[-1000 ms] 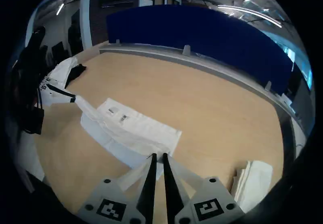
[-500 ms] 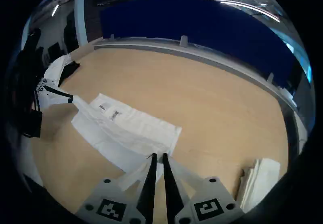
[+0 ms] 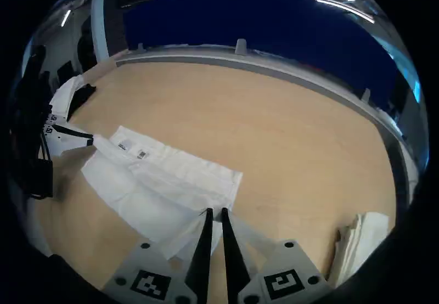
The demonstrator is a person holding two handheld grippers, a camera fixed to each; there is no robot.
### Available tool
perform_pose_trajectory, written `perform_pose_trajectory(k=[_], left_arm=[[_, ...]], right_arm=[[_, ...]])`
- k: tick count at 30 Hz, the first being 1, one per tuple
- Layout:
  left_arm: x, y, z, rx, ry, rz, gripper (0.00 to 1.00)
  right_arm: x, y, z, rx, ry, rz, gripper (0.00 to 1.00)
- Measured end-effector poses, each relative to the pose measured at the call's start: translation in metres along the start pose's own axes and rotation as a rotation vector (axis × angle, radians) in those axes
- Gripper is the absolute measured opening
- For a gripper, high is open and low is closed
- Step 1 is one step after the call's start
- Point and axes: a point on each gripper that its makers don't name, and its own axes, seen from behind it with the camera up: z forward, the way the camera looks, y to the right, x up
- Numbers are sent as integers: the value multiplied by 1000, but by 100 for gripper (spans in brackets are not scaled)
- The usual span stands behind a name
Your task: Fold towel
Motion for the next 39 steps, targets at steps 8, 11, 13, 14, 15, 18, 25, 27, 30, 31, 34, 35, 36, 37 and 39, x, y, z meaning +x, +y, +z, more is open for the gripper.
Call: perform_pose_trajectory(k=[8, 11, 13, 14, 15, 18, 25, 27, 30, 31, 34, 35, 36, 37, 39], left_arm=[[6, -11, 13, 29, -6, 17, 16], [7, -15, 17, 38, -13, 25, 18], [7, -16, 19, 41, -16, 26, 19], [8, -16, 20, 42, -17, 27, 20], [9, -17, 21, 44, -16, 26, 21], [12, -20, 22, 50, -10, 23, 22], [11, -20, 17, 36, -15, 5, 28], [10, -17, 14, 18, -18, -4, 40], [7, -12, 12, -4, -28, -20, 66], [6, -12, 12, -6, -29, -22, 75], [7, -11, 11, -8, -26, -20, 84], [8, -10, 11, -7, -24, -16, 84], [9, -10, 10, -7, -21, -12, 84], [11, -10, 10, -7, -19, -7, 85], [13, -9, 9, -6, -14, 2, 87]], right_arm=[[4, 7, 11, -26, -8, -5, 15], [5, 11, 15, -45, -12, -3, 17], [7, 14, 17, -61, -13, -6, 18], [8, 15, 18, -69, -12, -7, 18], [9, 16, 20, -75, -13, -10, 18], [12, 18, 23, -85, -14, -21, 24], [22, 19, 18, -84, 17, -19, 57], [23, 20, 15, -86, 26, -7, 73], [20, 21, 13, -80, 28, 16, 96], [18, 21, 12, -73, 27, 24, 99], [15, 21, 10, -64, 29, 46, 99], [14, 21, 10, -66, 30, 51, 99], [14, 22, 9, -67, 31, 55, 99], [14, 22, 8, -67, 31, 55, 99], [13, 22, 6, -68, 32, 55, 100]])
